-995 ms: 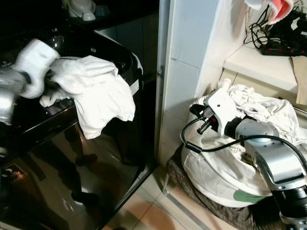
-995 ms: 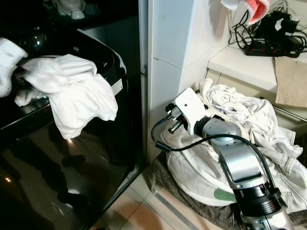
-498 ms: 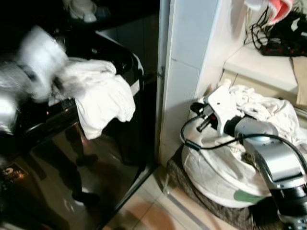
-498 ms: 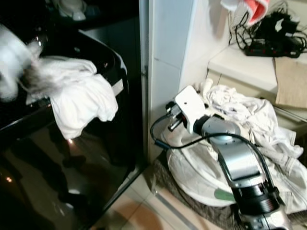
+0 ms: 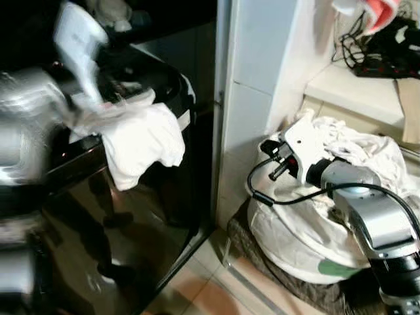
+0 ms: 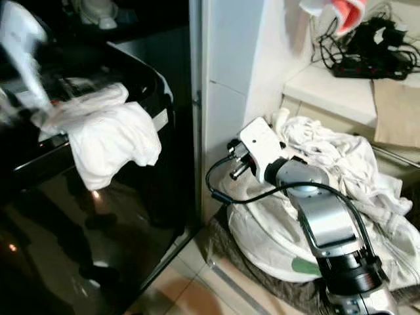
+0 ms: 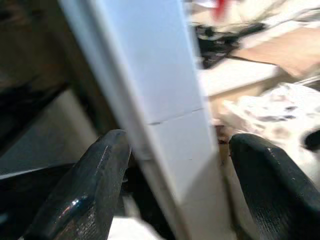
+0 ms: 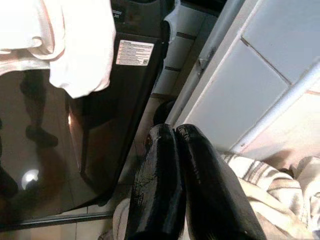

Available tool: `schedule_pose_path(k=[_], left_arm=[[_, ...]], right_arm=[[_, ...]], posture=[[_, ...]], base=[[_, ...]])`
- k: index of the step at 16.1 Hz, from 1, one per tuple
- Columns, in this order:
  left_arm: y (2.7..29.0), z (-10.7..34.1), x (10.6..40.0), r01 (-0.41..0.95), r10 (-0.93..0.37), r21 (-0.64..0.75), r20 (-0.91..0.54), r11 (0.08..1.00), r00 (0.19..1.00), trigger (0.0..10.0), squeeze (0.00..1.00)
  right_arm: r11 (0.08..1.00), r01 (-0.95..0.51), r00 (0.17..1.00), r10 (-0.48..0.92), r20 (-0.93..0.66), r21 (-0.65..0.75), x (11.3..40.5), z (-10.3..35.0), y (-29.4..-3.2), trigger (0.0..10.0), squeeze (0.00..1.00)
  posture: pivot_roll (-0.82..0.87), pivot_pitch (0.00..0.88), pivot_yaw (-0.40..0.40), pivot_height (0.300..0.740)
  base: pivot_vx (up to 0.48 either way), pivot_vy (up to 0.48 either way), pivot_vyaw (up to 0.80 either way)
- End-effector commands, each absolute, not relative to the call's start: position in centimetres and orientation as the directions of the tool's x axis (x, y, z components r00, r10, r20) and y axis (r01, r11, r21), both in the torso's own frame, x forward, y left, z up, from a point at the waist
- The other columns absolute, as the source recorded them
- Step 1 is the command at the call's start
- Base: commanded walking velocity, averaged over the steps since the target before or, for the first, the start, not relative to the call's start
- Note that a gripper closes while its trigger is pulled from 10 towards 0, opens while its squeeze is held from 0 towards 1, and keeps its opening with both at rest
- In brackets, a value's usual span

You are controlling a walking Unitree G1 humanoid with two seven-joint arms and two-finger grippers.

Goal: Clothes washing

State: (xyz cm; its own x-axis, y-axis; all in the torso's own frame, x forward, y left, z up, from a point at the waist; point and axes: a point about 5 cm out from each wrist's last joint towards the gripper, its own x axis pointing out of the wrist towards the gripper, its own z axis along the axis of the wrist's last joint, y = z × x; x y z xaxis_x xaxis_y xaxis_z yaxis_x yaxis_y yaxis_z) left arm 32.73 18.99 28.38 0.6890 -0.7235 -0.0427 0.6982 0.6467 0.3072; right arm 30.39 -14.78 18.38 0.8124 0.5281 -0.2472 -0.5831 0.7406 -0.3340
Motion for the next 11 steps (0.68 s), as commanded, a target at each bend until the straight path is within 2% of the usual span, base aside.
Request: schedule_pose_path(k=[1,4,5,7,10,11], left_arm=[[18.6,27.1,33.1,0.68,-0.698,0.323,-0.075,0.659,0.712,10.0,0.0],[16.7,22.5,33.8,0.562,-0.593,0.351,-0.023,0.749,0.805,10.0,0.0],[16.3,21.6,33.5,0.555,-0.591,0.353,-0.009,0.753,0.807,10.0,0.0],[16.0,19.9,33.1,0.497,-0.553,0.493,-0.038,0.714,0.833,10.0,0.0],[16.4,17.4,32.9,0.443,-0.481,0.589,-0.104,0.676,0.871,10.0,0.0],[17.3,17.2,33.3,0.347,-0.393,0.659,-0.085,0.667,0.916,10.0,0.0]], right_arm=[[0.731,-0.592,0.806,0.546,-0.228,-0.339,30.2,18.9,-14.1,10.0,0.0],[0.699,-0.642,0.767,0.6,-0.229,-0.316,29.4,18.6,-12.9,10.0,0.0],[0.693,-0.651,0.759,0.61,-0.229,-0.31,29.2,18.6,-12.7,10.0,0.0],[0.683,-0.667,0.745,0.625,-0.234,-0.299,29.0,18.4,-12.6,10.0,0.0],[0.665,-0.688,0.726,0.641,-0.252,-0.291,28.6,18.3,-12.4,10.0,0.0],[0.65,-0.704,0.71,0.652,-0.266,-0.285,28.5,18.1,-12.2,10.0,0.0]], posture=[[-0.04,0.0,0.03,0.74],[-0.05,0.0,0.036,0.74],[-0.05,0.0,0.038,0.74],[-0.06,0.0,0.039,0.74],[-0.06,0.0,0.038,0.74],[-0.06,0.0,0.038,0.74]], base=[[0.0,0.0,0.0],[0.0,0.0,0.0],[0.0,0.0,0.0],[0.0,0.0,0.0],[0.0,0.0,0.0],[0.0,0.0,0.0]])
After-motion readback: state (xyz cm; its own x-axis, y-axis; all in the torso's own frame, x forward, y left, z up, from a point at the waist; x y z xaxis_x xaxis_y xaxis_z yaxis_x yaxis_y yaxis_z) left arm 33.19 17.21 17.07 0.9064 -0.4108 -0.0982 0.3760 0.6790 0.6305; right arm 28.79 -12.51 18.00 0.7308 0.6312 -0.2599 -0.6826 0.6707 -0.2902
